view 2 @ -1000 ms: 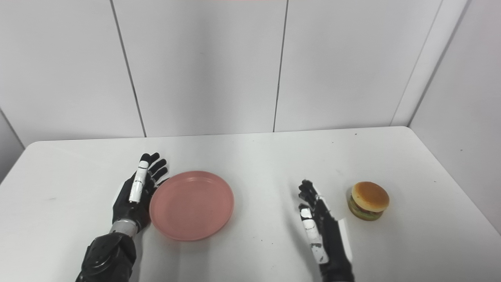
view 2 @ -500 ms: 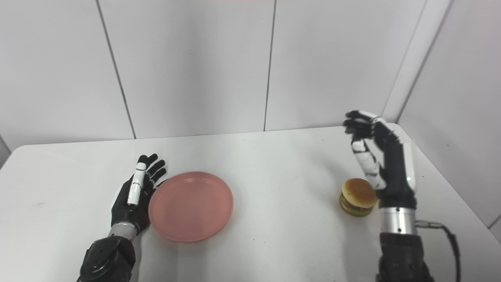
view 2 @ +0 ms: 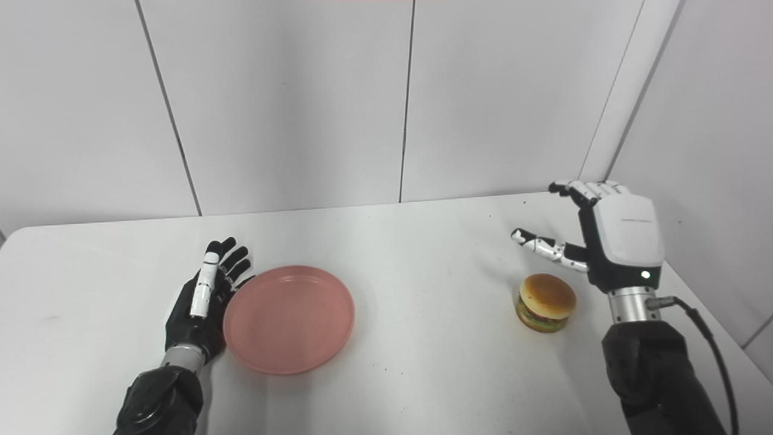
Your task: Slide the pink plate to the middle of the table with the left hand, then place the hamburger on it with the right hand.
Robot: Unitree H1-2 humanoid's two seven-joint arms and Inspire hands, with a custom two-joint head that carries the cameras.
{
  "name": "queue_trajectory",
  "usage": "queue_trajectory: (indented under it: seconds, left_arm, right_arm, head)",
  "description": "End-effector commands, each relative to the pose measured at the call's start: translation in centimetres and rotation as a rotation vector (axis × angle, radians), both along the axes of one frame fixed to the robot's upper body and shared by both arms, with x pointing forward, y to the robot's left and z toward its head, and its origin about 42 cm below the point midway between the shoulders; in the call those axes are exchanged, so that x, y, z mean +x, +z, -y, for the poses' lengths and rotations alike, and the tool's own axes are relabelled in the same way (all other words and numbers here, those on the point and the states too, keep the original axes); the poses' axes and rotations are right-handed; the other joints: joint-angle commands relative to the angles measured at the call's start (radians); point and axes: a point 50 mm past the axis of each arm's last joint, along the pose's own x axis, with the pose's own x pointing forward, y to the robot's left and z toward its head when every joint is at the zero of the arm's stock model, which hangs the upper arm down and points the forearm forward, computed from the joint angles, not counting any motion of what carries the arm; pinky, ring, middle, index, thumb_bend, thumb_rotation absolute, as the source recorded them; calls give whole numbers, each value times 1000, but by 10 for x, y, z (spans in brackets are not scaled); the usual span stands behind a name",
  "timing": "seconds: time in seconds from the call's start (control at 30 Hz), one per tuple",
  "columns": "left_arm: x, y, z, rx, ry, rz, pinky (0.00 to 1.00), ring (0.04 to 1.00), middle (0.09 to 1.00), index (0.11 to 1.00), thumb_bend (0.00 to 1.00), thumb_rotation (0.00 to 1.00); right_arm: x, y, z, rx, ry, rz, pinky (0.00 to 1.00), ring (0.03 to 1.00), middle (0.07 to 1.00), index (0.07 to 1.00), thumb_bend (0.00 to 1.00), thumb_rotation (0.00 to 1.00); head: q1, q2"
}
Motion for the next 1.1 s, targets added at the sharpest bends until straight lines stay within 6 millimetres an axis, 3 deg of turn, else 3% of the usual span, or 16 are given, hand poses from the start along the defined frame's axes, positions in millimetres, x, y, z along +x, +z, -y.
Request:
queue_trajectory:
  seconds: [0.0, 0.2, 0.4, 0.73, 0.97, 1.07]
  left_arm:
    - [4, 5, 0, 2, 0, 2, 771, 897, 859, 849, 606, 791]
    - [7, 12, -1, 11, -8, 2, 774, 898, 860, 850, 616, 781]
    - [16, 16, -1, 10, -20, 0, 793, 910, 860, 850, 618, 782]
    - [22, 20, -7, 9, 5, 7, 775, 890, 846, 843, 631, 779]
    - [24, 18, -6, -5, 5, 11, 764, 884, 842, 847, 637, 776]
    - [25, 19, -5, -6, 7, 14, 764, 884, 845, 850, 634, 796]
  right_arm:
    - [1, 16, 6, -23, -31, 17, 804, 705, 685, 679, 789, 1000]
    - [-1, -4, 11, 2, -40, -19, 807, 684, 675, 670, 756, 1000]
    - [2, -20, 10, 102, -37, -67, 735, 662, 665, 667, 737, 1000]
    - [4, -49, 9, 145, -43, -145, 742, 666, 674, 662, 668, 1000]
    - [7, -59, 15, 181, -5, -108, 696, 636, 652, 658, 704, 1000]
    - [11, -67, 22, 185, 4, -120, 607, 623, 642, 653, 760, 1000]
  head:
    - [1, 1]
    - [-9, 60]
    - [-5, 54]
    - [-5, 45]
    - [-6, 31]
    - [-2, 27]
